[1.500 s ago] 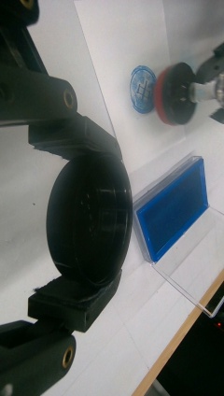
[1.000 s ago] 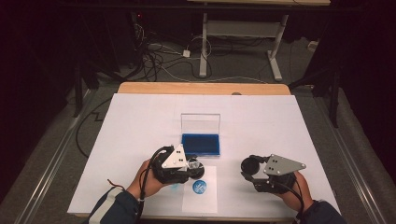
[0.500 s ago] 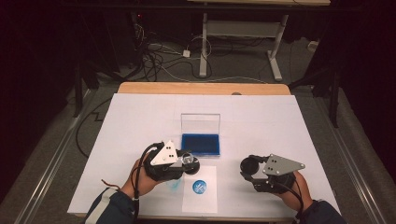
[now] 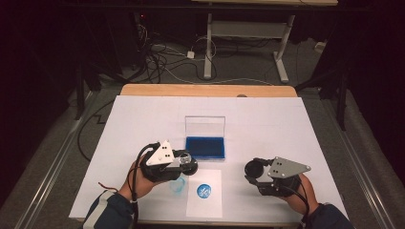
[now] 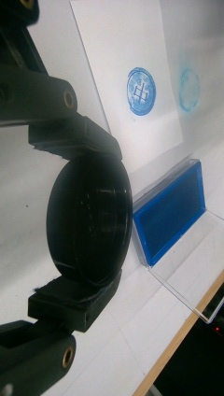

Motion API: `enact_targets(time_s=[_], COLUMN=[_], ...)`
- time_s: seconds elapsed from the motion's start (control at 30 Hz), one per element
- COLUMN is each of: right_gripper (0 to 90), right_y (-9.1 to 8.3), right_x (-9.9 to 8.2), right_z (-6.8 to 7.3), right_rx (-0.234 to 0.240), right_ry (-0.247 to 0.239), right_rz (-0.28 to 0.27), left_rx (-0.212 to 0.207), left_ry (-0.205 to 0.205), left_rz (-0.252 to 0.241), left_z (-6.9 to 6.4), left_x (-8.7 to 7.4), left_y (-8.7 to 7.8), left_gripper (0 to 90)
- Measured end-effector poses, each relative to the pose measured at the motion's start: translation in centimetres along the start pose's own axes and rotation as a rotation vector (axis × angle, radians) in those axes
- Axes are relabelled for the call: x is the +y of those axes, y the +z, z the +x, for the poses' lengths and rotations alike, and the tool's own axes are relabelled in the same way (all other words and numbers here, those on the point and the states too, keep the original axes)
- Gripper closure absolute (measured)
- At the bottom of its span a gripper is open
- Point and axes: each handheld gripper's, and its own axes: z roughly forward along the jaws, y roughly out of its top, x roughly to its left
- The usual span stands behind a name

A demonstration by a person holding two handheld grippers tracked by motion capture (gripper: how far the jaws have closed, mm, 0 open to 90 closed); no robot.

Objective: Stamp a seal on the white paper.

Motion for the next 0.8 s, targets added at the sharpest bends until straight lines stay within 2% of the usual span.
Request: enact_targets(time_s=[0.5,0.8], right_gripper=[38.6,38.6], right_y=[0.3,0.5], right_x=[0.0,-0.2], right_z=[0.0,-0.1], right_rx=[0.006,0.01], right_ry=[-0.003,0.001], right_rz=[0.005,0.015], left_rx=[0.033,0.039], left_ry=[-0.023,-0.036], left_rz=[0.006,0.007], left_z=[1.0,1.6], left_x=[-1.0,-1.4], left_y=[-0.7,-0.9], left_gripper=[54.5,54.5])
